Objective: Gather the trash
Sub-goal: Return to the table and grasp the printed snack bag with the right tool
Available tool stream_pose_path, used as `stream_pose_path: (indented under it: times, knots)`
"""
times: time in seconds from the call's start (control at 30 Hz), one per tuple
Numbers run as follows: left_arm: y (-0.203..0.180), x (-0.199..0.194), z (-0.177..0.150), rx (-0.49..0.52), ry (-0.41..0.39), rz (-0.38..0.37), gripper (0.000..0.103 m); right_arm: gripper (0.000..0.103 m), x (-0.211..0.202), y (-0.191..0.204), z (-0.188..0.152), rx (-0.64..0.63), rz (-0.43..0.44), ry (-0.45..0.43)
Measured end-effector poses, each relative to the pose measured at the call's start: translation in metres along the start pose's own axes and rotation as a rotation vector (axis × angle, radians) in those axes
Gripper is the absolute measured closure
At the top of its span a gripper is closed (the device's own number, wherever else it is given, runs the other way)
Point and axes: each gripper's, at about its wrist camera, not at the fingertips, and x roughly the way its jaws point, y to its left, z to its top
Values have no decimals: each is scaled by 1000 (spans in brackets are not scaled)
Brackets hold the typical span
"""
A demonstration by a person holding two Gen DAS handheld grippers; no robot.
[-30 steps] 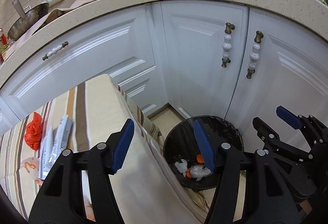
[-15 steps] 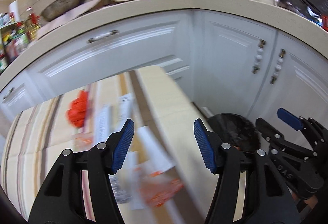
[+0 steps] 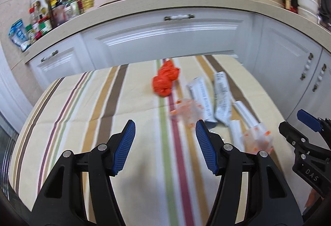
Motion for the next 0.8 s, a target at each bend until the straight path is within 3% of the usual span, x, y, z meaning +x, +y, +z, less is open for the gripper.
stream_pose_path:
  times: [0.2, 0.47, 0.7, 0.8]
  knots:
    - [32, 5, -13, -42, 25, 32, 44, 39, 14, 26, -3, -52, 25, 47]
    - [48, 12, -23, -79, 54, 29, 44, 40, 31, 33, -4, -67, 10, 107]
    - [38, 13, -28, -62, 63, 1, 43, 67, 36, 31, -7, -68, 21, 133]
    - [32, 14, -28, -55, 67, -8, 43, 74, 34, 32, -8, -77, 28, 130]
